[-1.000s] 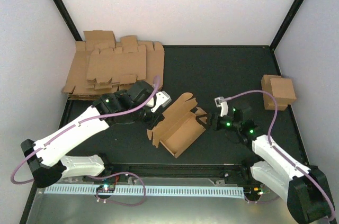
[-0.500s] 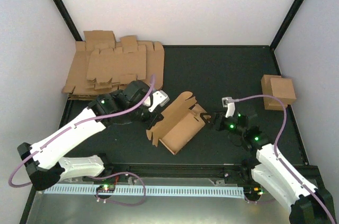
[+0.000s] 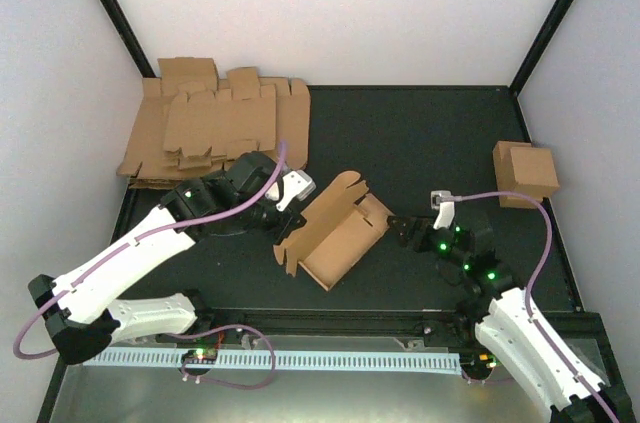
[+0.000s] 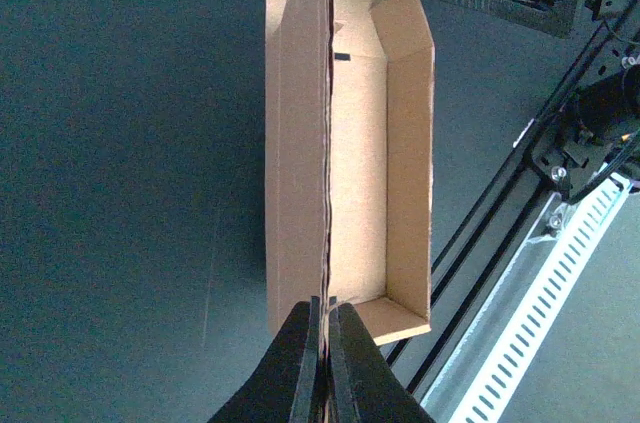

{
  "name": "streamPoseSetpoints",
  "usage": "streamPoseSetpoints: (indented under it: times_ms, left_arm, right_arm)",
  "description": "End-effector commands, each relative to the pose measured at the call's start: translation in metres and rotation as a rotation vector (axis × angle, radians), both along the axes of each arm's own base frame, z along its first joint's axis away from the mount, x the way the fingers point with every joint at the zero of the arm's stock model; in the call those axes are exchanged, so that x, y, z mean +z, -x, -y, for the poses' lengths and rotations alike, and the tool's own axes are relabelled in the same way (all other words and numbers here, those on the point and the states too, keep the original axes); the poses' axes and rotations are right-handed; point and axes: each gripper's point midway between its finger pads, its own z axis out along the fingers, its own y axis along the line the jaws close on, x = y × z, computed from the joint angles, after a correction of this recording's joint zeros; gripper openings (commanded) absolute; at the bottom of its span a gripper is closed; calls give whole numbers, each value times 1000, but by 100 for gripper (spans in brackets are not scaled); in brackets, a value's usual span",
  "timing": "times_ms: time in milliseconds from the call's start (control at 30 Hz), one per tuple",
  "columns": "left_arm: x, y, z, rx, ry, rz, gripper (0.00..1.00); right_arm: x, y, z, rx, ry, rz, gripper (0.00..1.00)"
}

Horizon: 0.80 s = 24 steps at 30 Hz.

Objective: Fold the paper box

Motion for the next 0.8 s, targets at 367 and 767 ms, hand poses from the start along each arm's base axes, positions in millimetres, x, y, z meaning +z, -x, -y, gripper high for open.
streamPoseSetpoints:
  times_ms: [367, 767]
  left_arm:
    - [10, -3, 2, 11, 48, 5, 2]
    - [12, -5, 3, 12, 56, 2, 2]
  right_arm:
    - [-11, 3, 9, -47, 16, -20, 88]
    - [-23, 12, 14, -74, -12, -37, 87]
